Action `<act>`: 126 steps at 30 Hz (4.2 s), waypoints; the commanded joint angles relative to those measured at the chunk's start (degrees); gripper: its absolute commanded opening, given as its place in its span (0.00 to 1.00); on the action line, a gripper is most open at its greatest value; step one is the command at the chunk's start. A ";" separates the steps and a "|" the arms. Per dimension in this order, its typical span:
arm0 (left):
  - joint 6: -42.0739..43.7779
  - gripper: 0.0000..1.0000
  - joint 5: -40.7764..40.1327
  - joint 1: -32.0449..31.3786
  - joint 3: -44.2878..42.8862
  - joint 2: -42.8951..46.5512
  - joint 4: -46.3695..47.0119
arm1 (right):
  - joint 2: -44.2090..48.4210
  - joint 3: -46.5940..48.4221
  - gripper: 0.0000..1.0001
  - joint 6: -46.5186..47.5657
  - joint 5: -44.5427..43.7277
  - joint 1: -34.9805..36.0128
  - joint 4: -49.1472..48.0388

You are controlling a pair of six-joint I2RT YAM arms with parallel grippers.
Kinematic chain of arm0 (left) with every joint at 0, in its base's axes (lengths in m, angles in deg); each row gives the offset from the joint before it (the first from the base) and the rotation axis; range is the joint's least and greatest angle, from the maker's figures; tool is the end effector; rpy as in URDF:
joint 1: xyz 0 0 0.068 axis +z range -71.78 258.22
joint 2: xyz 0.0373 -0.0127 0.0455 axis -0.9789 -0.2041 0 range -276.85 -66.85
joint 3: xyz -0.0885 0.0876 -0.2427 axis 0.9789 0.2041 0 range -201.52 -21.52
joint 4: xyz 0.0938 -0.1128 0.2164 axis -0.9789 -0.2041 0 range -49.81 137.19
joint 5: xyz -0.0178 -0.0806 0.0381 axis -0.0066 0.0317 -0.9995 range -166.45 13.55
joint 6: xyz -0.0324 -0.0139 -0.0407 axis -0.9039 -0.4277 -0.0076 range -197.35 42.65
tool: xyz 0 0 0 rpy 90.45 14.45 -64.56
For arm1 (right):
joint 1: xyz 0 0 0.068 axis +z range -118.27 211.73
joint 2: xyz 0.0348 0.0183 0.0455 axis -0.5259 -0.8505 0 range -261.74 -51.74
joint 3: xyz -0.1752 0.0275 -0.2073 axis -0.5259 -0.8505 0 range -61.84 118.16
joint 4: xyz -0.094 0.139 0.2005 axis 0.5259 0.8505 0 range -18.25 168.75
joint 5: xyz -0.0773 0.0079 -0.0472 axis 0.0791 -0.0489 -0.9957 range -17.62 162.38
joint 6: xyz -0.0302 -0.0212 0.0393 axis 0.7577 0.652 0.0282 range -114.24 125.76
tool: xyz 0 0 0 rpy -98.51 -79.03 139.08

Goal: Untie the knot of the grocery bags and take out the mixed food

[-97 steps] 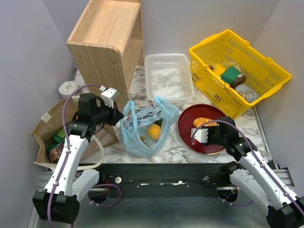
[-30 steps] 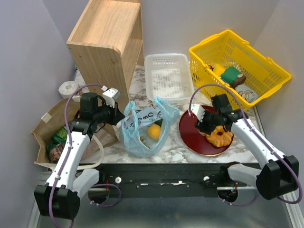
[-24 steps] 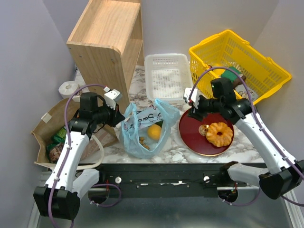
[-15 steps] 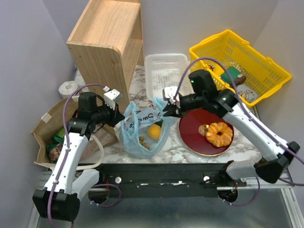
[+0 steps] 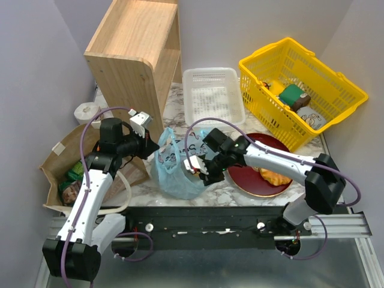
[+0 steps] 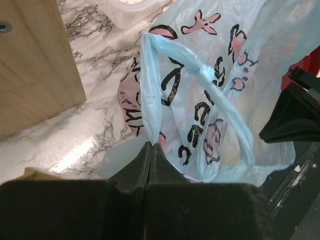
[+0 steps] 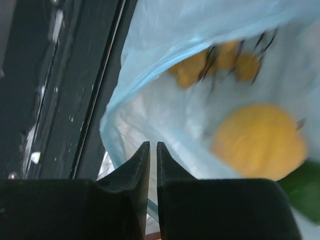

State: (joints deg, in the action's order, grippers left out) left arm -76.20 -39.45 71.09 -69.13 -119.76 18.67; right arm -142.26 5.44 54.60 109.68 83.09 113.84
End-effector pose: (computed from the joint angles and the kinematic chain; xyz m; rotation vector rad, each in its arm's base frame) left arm 0.1913 -0.0454 0.3043 0.5223 2.0538 -0.7551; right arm 0.1791 0.2586 0.2431 -2.1123 1.5168 0.8877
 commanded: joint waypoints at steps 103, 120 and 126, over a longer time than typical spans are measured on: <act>8.16 0.00 3.77 4.24 -1.16 1.67 -9.27 | -39.18 56.57 0.86 -8.37 -33.45 -28.86 -25.05; 5.80 0.00 6.95 3.71 -3.71 1.67 -7.62 | 1.84 31.94 0.43 -16.70 7.88 -5.50 -12.05; 4.04 0.00 6.95 3.53 -5.55 0.87 -6.29 | -2.02 24.04 0.22 -1.39 6.92 -2.14 1.49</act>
State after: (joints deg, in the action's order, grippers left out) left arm -70.26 -34.30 74.76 -71.89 -118.55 11.05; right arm -140.06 34.84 43.96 114.16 80.13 100.29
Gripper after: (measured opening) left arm 0.007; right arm 0.252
